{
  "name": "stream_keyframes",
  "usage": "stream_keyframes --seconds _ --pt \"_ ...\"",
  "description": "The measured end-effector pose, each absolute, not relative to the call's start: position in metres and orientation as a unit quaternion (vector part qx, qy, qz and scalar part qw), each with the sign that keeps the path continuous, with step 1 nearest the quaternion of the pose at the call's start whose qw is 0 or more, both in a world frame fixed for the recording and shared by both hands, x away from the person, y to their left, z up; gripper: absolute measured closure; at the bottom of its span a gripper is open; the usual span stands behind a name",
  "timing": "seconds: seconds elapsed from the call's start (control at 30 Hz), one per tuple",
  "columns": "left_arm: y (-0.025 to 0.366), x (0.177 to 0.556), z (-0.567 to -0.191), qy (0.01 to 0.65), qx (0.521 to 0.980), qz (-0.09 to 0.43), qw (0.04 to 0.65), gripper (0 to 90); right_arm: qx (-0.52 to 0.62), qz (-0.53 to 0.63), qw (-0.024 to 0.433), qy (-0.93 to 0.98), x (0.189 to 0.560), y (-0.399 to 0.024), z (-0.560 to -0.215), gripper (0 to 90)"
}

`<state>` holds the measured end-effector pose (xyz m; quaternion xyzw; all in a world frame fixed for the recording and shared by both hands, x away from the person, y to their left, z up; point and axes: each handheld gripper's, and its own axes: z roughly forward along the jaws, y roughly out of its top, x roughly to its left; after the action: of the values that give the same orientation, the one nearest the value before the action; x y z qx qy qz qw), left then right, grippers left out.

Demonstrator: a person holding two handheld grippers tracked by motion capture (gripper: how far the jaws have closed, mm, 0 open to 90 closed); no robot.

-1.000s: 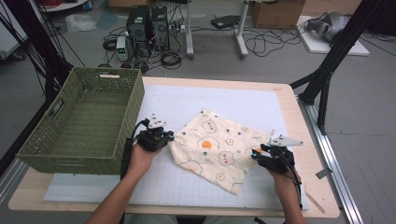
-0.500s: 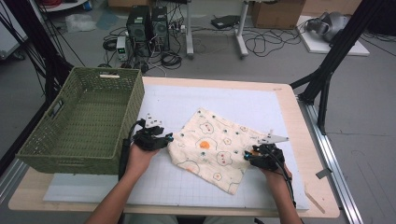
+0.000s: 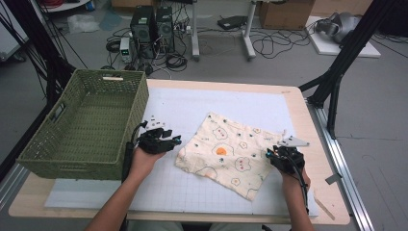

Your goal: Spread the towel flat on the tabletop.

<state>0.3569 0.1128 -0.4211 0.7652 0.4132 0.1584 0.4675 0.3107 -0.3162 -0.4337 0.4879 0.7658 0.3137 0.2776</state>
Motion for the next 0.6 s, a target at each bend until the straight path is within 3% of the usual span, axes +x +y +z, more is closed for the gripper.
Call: stream_keyframes --seconds 0.27,0.6 --pt "0.085 0.387 -0.422 0.397 0.776 0.131 0.473 50.1 0.485 0.349 0.270 0.755 0.309 -0.316 -0.429 55.6" --pt "0.049 0.433 -0.426 0.393 0.783 0.113 0.469 46.5 0.481 0.365 0.263 0.753 0.308 -0.317 -0.427 50.0"
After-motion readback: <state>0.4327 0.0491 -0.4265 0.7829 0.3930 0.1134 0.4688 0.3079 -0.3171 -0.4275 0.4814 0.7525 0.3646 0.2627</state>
